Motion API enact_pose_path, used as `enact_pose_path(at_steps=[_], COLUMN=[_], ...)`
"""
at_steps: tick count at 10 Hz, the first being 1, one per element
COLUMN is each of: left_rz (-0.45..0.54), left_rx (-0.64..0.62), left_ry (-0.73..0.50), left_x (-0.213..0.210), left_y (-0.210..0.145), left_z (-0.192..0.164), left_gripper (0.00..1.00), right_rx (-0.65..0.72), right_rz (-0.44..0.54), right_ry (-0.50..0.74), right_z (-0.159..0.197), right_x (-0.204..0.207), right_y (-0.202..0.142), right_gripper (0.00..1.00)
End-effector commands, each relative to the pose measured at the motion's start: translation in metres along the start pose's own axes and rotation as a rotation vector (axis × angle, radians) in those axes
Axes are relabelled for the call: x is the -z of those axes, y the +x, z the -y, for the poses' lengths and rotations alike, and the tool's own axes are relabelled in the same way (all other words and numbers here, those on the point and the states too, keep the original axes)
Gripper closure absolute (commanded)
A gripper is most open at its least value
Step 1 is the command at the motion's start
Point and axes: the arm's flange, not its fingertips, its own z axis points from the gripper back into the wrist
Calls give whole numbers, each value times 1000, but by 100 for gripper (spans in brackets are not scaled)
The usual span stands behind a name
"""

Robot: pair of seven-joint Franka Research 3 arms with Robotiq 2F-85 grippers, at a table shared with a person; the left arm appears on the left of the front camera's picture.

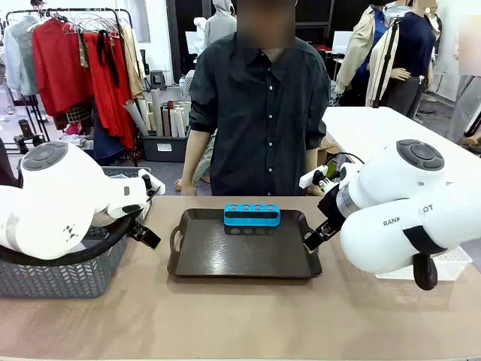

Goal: Prepare the laboratory tools.
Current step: Pick up one Large Measuring Cup and place it on the Handle tray.

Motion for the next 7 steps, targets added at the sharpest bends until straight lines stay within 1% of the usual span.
enact_pose_path(at_steps=[1, 7], left_rz=[0, 0], left_rx=[0, 0], left_ry=[0, 0], left_x=[0, 0], left_y=[0, 0], left_z=[0, 0], left_gripper=[0, 0], right_rx=[0, 0], right_rz=[0, 0], right_ry=[0, 0], right_z=[0, 0], right_x=[0, 0], right_y=[0, 0], right_gripper=[0, 0])
